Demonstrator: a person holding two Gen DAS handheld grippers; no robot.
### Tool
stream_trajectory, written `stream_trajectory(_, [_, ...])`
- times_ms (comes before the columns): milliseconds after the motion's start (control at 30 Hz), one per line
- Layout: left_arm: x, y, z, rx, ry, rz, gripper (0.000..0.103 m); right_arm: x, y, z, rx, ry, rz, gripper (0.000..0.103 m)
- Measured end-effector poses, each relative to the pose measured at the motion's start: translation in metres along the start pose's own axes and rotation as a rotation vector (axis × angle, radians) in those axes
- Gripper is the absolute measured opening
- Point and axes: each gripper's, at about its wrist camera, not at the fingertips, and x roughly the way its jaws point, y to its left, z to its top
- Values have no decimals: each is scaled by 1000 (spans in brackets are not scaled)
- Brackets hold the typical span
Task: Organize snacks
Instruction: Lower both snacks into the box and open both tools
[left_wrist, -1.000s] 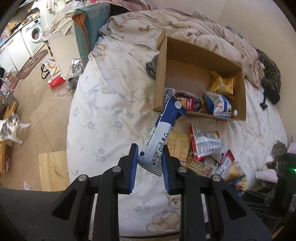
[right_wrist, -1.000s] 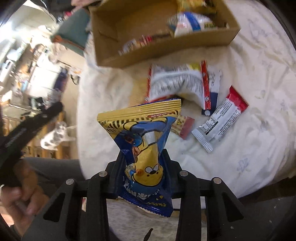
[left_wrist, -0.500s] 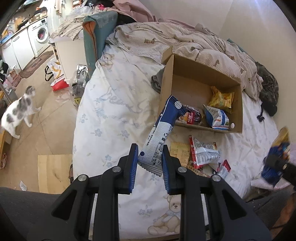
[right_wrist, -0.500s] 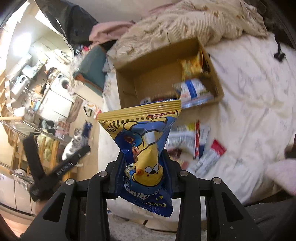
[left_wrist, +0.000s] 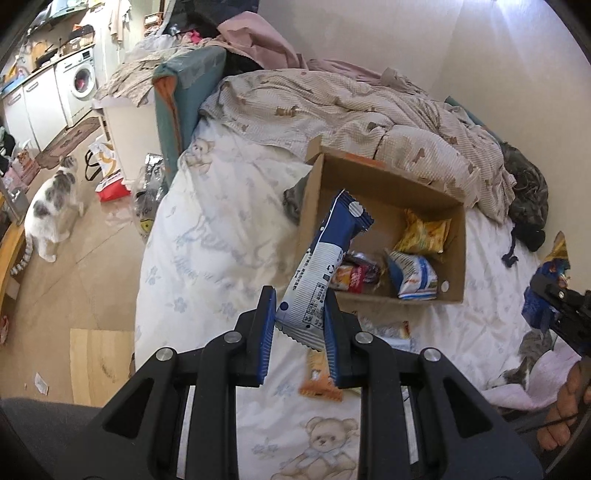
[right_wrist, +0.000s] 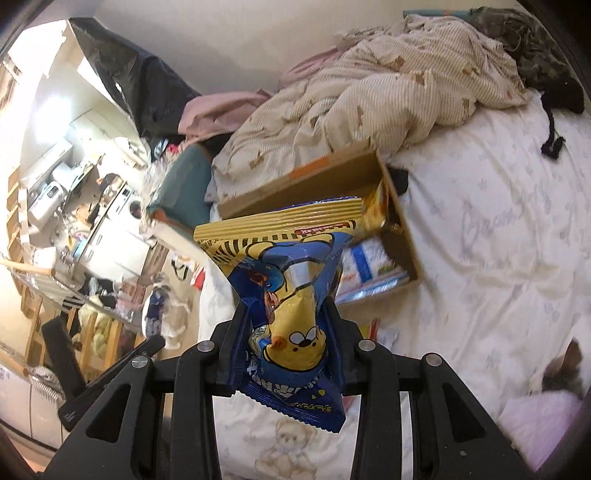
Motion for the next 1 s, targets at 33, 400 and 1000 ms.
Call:
stream_trajectory(33, [2,-4,6,11,-6,3,21,1,-3,6,8,-15,-4,38])
stream_trajectory(400, [50,-55,52,138,2,-17,21,64,-39,46,122,21,36,38])
stream_trajectory(1000, [119,-63,47,153,-12,-2,21,151,-30,26,41,193,13,39])
